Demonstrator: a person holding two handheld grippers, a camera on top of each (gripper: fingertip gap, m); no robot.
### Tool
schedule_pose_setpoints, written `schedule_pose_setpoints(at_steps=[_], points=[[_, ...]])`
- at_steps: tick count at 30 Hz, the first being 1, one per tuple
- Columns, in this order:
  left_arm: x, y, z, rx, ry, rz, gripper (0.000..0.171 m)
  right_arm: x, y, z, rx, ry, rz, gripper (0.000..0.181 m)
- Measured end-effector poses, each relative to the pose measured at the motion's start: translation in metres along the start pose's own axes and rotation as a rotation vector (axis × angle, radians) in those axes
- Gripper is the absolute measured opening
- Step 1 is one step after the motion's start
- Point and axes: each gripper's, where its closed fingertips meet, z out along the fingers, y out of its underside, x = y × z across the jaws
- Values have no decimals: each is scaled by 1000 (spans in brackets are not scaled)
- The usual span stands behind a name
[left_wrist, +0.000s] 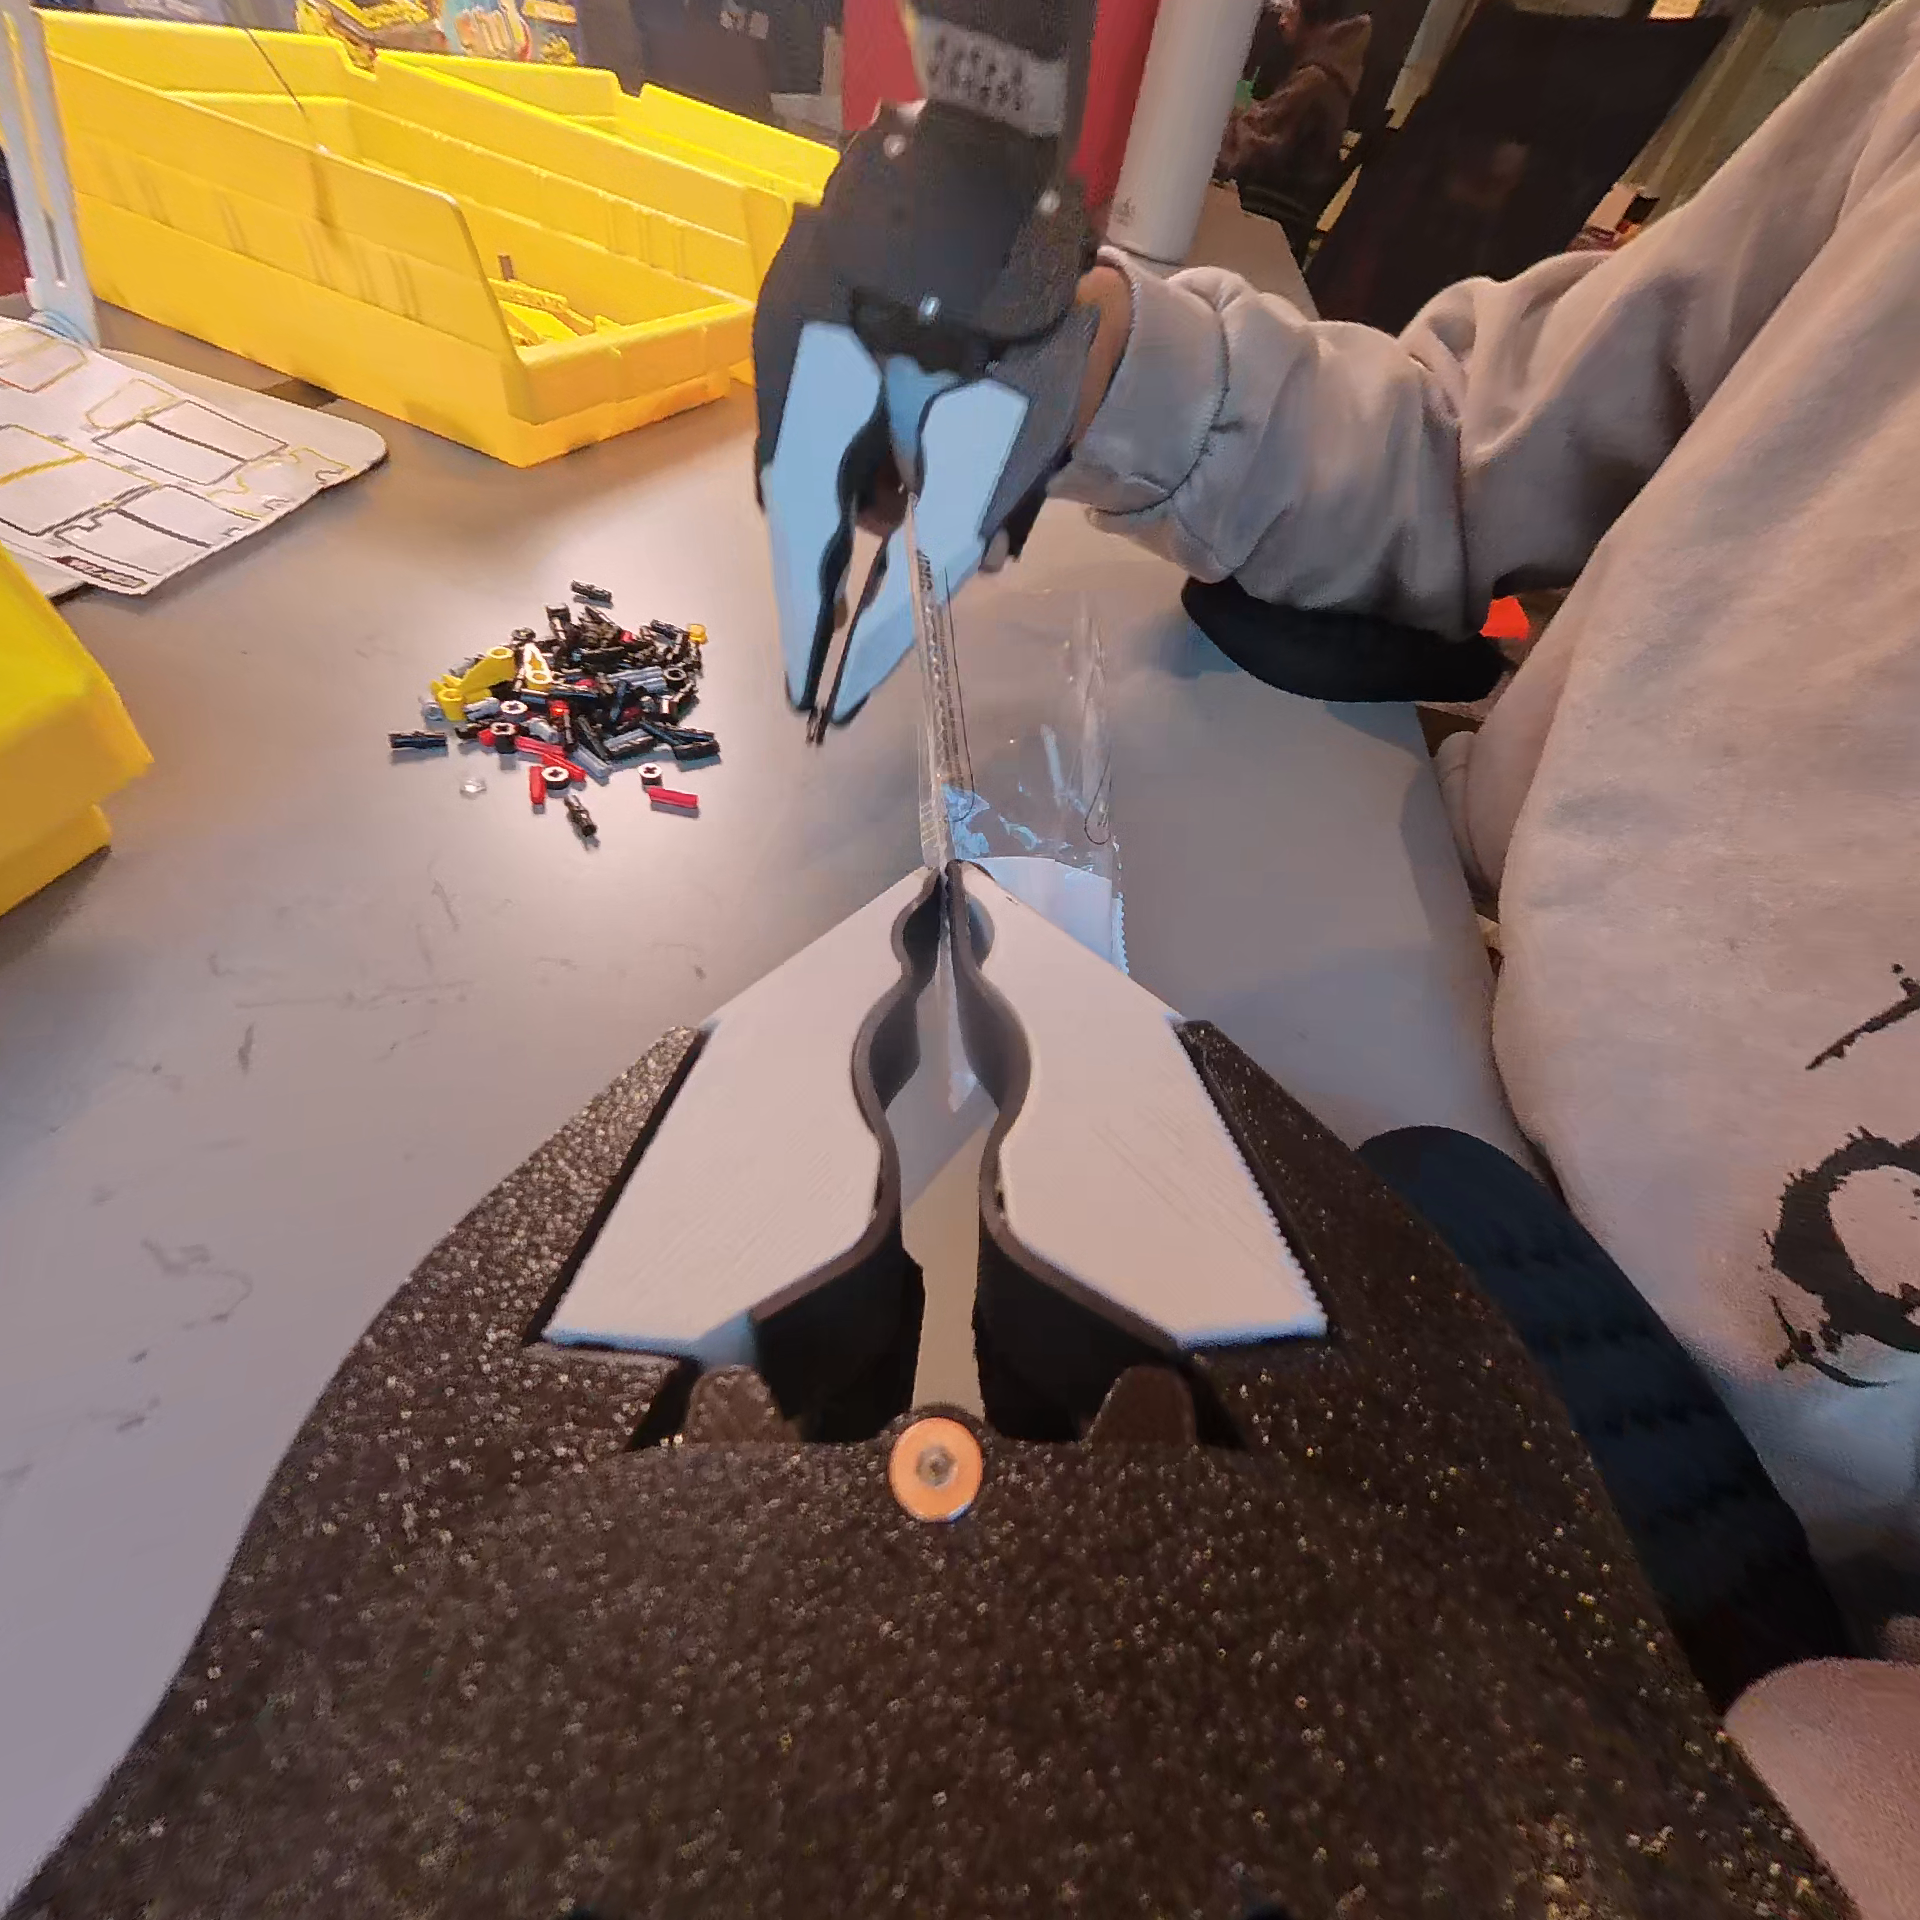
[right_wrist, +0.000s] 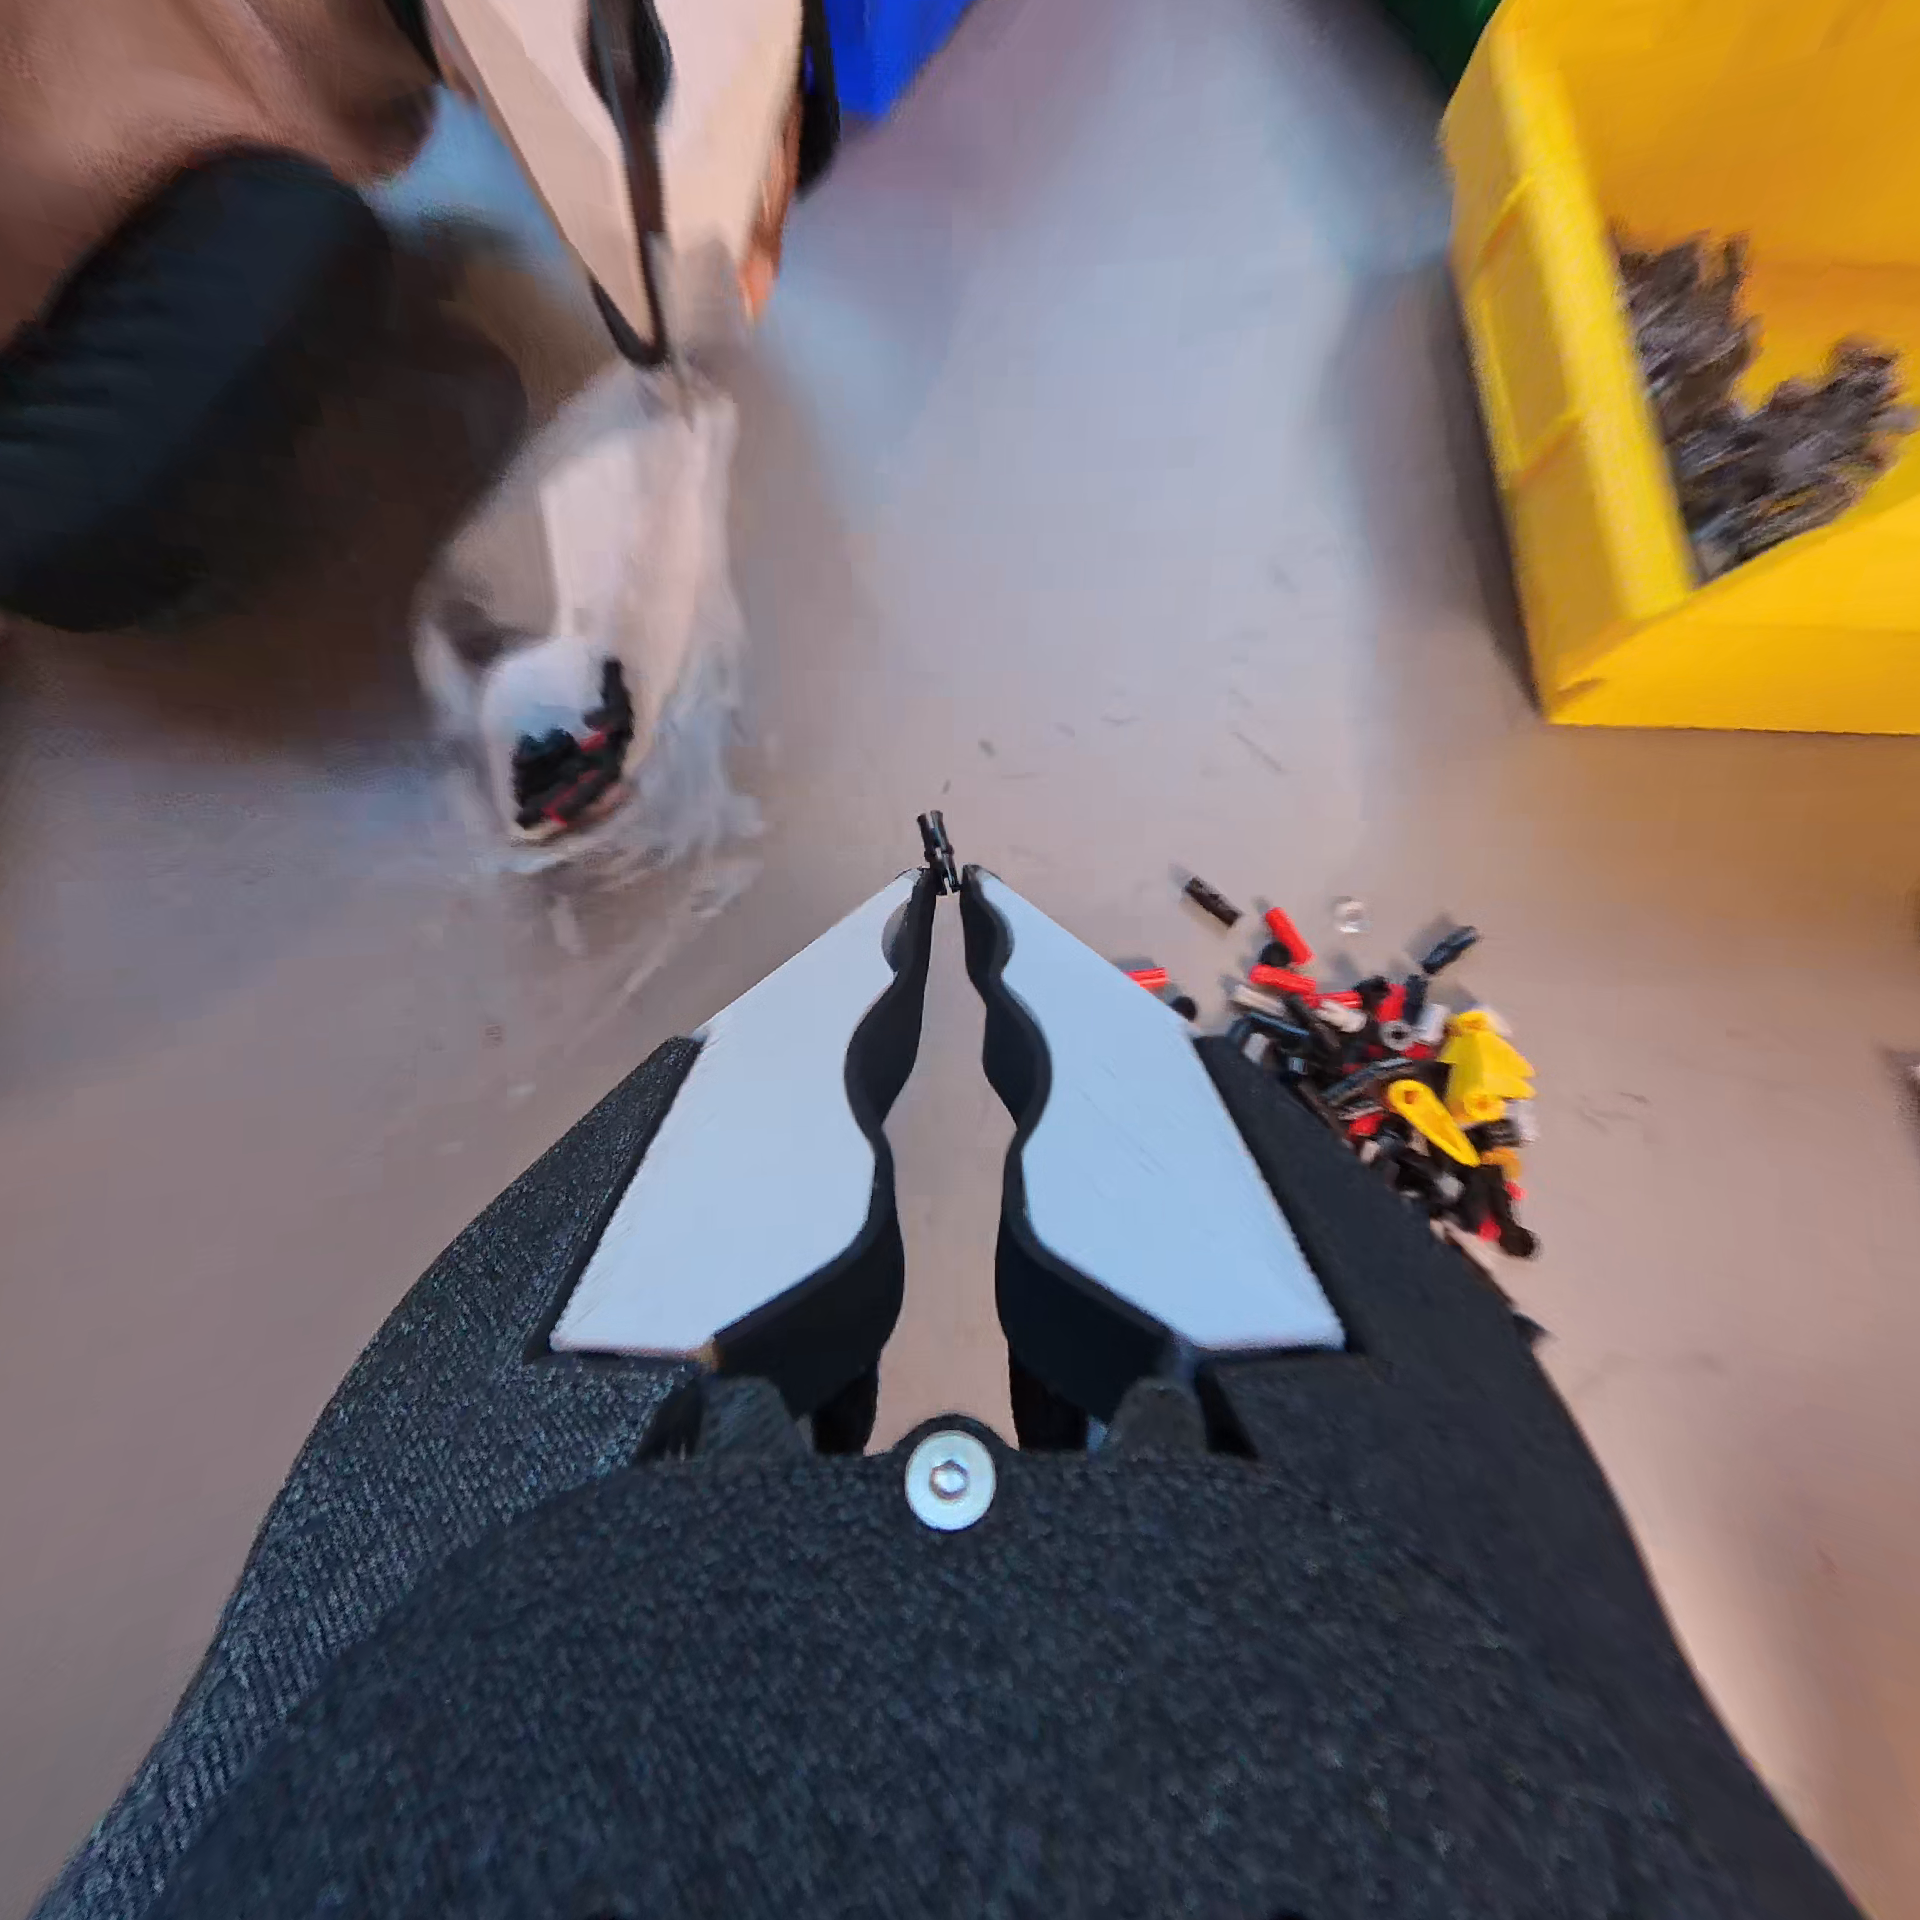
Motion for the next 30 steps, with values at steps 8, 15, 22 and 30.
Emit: schedule_pose_setpoints(at_steps=[8,15,22,30], points=[[-10,-7,6,20,-32,5,0,-25,-43,-51,128,-14,-113,5],[-5,-4,5,15,-12,-1,0,10,-52,-52,261,60,40,25],[-3,-3,4,6,-7,1,0,33,35,13,-86,108,139,25],[-2,-2,4,0,-4,8,0,42,45,31,-182,137,219,16]])
